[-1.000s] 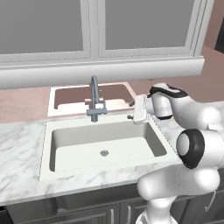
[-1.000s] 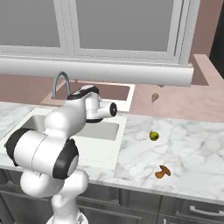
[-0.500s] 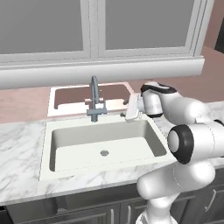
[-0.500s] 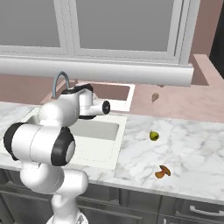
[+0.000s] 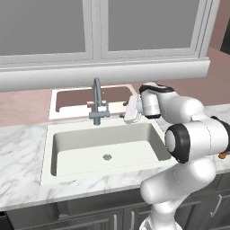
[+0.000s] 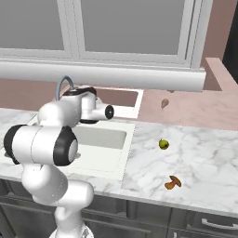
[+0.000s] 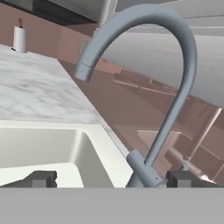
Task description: Turn on the sink faucet. Then move the mushroom from the counter to the sink. Turn off the sink. Move the vegetable from the sink to the pot next to the stove. Finally move the pot to the rear right burner.
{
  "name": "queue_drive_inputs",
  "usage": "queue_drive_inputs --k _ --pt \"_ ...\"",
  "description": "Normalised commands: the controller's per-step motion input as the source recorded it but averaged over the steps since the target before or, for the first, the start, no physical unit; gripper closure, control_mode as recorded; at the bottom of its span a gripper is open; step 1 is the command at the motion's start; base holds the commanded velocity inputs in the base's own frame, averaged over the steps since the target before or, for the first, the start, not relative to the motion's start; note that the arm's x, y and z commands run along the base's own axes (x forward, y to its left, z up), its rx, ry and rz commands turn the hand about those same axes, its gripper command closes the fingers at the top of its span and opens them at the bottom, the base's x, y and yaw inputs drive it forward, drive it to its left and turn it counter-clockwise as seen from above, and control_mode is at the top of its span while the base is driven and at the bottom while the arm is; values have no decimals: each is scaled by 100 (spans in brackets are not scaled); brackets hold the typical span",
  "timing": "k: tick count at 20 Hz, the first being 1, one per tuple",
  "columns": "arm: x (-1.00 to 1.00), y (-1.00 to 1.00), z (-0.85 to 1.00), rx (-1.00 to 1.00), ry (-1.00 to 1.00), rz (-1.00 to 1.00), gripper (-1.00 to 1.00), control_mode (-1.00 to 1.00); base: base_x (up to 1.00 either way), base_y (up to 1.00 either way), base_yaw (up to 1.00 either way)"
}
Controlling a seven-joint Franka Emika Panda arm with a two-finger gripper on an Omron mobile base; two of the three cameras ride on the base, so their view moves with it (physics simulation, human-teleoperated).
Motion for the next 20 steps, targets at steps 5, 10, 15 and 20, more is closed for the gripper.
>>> queue_drive_inputs --k 5,10,15,20 --pt "16 3 0 0 0 0 -100 -100 0 0 0" --pt "9 1 -1 0 0 0 -100 -100 0 0 0" --pt "8 2 -4 0 0 0 -100 -100 0 0 0" --pt "13 4 -5 0 0 0 -100 -100 0 0 0"
